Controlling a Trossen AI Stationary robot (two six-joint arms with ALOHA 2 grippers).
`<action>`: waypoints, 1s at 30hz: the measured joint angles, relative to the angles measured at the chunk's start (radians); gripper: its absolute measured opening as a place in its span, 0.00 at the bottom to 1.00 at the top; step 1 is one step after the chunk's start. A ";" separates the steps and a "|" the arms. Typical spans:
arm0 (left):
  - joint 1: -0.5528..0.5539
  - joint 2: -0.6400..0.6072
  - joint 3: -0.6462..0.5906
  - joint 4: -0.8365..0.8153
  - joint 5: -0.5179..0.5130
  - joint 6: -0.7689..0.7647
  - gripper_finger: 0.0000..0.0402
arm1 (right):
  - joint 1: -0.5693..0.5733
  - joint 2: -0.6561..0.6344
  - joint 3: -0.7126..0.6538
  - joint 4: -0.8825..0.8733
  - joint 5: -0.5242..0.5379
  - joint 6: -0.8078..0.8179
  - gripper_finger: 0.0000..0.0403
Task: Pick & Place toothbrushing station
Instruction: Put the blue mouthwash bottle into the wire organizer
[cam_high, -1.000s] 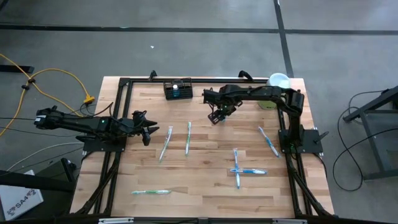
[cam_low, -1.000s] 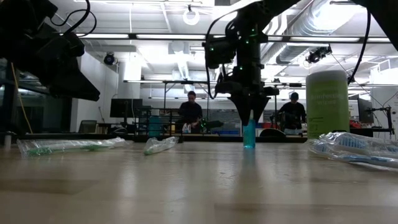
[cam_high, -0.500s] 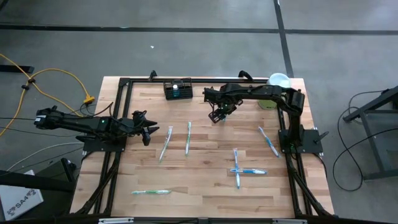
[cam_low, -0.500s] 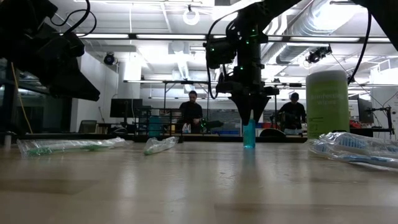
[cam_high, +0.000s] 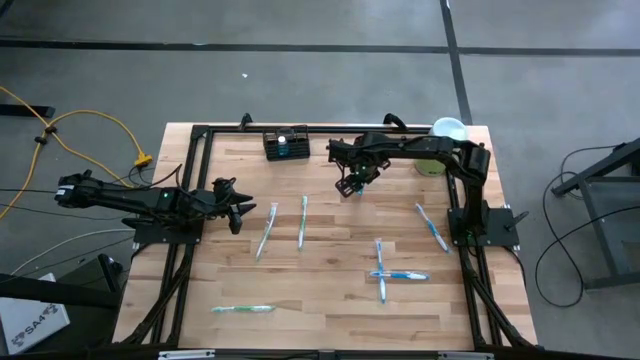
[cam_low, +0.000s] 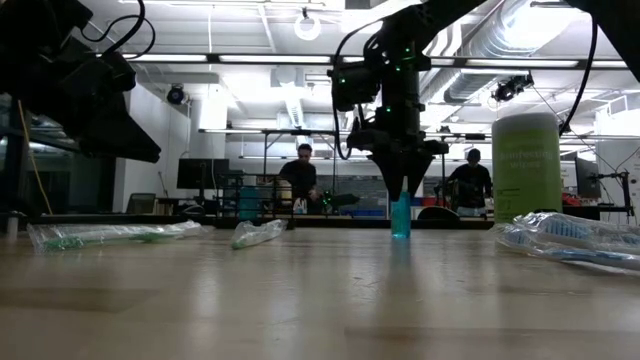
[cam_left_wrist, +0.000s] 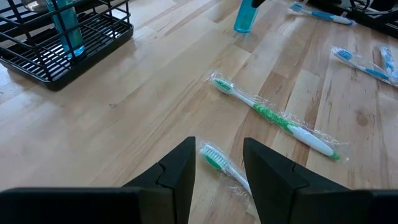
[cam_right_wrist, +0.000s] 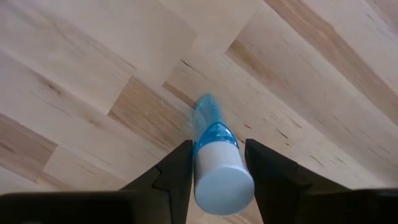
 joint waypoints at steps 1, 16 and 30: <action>0.000 0.000 0.000 0.000 0.000 0.000 0.33 | -0.001 0.000 0.000 0.000 0.000 0.000 0.33; 0.000 0.000 0.000 0.000 0.000 0.000 0.33 | 0.000 0.000 0.000 0.000 -0.006 -0.004 0.25; 0.000 0.000 0.000 0.000 0.000 0.000 0.33 | 0.000 0.000 0.001 0.000 -0.027 -0.024 0.25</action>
